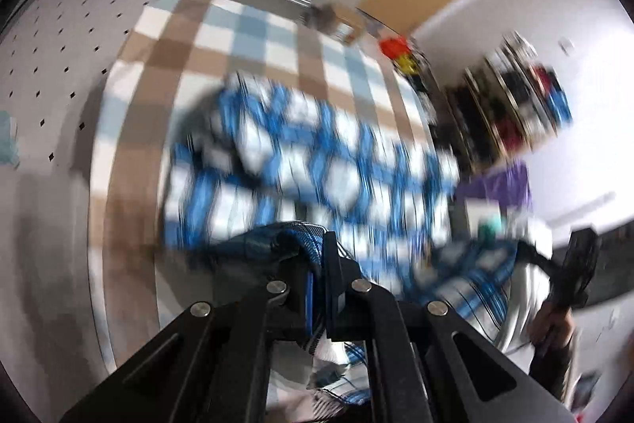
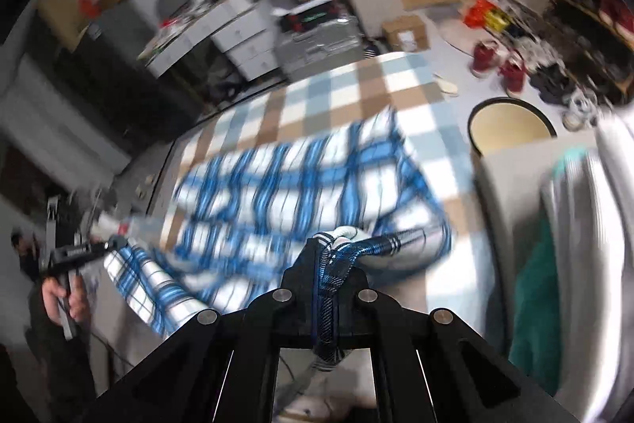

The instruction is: Fold large clothes

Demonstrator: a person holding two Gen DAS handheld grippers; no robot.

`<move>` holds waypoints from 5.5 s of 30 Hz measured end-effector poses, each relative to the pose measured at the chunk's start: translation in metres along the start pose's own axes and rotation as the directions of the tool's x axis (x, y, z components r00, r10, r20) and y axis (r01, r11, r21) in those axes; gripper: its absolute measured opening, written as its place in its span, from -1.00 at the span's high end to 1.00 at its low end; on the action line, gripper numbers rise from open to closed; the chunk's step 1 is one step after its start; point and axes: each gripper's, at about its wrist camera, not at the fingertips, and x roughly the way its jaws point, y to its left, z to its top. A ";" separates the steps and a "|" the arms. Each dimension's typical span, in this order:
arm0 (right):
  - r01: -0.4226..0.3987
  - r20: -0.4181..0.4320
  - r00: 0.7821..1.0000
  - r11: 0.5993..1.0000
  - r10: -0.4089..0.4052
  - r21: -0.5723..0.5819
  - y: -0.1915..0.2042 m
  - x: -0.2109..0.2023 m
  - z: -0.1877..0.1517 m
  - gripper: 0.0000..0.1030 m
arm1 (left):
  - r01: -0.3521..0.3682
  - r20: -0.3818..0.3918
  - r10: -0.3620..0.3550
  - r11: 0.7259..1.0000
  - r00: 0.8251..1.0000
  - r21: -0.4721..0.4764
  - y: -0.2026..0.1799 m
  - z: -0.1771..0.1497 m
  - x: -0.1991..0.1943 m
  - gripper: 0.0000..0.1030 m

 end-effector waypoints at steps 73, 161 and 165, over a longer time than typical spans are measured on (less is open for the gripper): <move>0.342 0.254 0.932 0.394 -0.258 -0.853 0.086 0.173 -0.137 0.94 | -0.443 0.156 0.492 0.548 0.857 0.710 -0.010 -0.069 0.167 0.99; -0.321 -0.037 0.939 0.912 0.341 0.255 -0.019 0.102 -0.148 -0.61 | -0.161 0.367 0.068 0.960 0.928 0.231 -0.061 -0.137 0.055 -0.38; -0.257 -0.021 0.963 0.936 0.270 0.241 -0.021 0.116 -0.142 -0.56 | -0.166 0.283 0.103 0.964 0.953 0.207 -0.048 -0.142 0.072 -0.38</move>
